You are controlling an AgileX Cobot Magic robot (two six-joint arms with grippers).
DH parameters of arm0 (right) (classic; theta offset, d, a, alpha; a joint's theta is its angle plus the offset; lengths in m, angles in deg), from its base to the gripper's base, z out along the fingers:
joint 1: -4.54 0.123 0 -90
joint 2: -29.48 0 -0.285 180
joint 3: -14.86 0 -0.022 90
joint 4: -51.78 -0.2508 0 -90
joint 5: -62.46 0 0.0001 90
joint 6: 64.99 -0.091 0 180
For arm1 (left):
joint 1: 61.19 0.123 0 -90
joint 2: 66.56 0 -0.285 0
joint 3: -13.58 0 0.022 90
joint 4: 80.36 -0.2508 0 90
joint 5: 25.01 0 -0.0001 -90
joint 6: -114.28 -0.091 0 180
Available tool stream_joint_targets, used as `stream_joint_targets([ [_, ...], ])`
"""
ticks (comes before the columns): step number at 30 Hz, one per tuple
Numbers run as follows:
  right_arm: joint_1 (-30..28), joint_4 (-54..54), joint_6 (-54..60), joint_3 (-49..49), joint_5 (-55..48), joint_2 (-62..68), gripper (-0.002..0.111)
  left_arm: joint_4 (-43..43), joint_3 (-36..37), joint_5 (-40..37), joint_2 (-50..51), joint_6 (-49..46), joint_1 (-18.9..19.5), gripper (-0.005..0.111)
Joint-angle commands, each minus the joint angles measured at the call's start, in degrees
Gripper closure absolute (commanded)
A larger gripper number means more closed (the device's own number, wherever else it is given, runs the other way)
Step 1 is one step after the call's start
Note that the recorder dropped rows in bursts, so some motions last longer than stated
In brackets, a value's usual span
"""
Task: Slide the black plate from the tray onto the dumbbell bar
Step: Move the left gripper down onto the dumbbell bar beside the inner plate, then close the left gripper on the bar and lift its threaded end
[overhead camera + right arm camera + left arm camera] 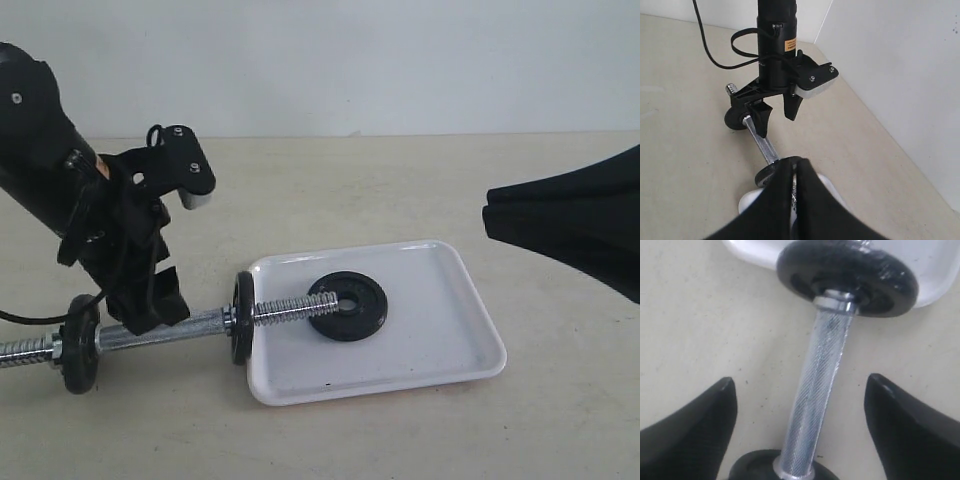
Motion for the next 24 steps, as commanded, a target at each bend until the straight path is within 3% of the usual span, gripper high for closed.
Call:
stream_joint_targets([
  [1, 0.0, -0.3, -0.4, 0.2, -0.2, -0.1, 0.108, 0.7, -0.3, 0.7, 0.3, -2.0, -2.5, 0.041],
  [10, 0.0, -0.3, -1.2, 0.2, 0.0, -0.1, 0.108, -2.1, -0.3, -1.3, 5.2, -0.5, -2.8, 0.041],
  [24, 0.0, -0.3, -1.3, 0.2, -0.2, -0.1, 0.108, -1.1, -0.3, 5.3, 10.8, 1.6, -3.6, 0.041],
])
